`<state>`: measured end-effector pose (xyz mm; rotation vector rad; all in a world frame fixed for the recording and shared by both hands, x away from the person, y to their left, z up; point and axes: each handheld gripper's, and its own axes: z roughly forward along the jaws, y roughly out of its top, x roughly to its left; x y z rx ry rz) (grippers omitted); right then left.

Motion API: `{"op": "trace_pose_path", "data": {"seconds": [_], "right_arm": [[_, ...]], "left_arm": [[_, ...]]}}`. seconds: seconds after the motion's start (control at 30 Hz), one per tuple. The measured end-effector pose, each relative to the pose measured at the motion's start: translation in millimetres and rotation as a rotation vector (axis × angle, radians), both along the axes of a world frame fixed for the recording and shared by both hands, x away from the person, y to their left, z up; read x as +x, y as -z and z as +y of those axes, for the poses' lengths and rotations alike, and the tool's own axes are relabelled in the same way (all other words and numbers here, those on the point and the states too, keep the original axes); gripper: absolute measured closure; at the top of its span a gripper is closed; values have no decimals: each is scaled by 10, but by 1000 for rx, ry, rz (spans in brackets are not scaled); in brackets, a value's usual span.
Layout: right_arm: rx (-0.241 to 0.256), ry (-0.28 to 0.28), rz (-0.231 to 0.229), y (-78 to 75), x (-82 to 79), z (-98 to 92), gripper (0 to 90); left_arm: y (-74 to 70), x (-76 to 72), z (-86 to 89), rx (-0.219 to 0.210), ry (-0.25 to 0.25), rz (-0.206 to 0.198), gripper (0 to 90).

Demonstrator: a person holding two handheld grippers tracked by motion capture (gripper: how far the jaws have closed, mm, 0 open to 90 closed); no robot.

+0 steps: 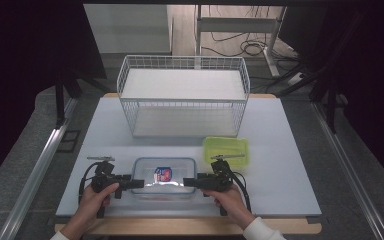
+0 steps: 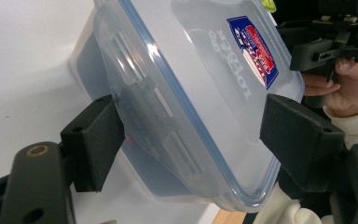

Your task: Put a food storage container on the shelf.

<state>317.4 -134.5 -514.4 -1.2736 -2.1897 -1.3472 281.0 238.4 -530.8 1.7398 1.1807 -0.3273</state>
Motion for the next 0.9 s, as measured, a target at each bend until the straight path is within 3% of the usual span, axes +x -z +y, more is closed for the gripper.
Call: {"op": "trace_pose_path", "data": {"seconds": [0.13, 0.3, 0.47, 0.9], "right_arm": [[24, 4, 33, 7, 18, -40, 335], [24, -1, 19, -11, 4, -52, 357], [38, 10, 18, -33, -17, -81, 407], [39, 22, -9, -96, -73, -96, 478]], "left_arm": [[-13, -19, -11, 10, -3, -12, 221], [-37, -58, -20, 23, -12, -28, 231], [-41, -104, 5, 3, -30, -40, 278], [-84, -203, 23, 2, -53, -75, 341]]}}
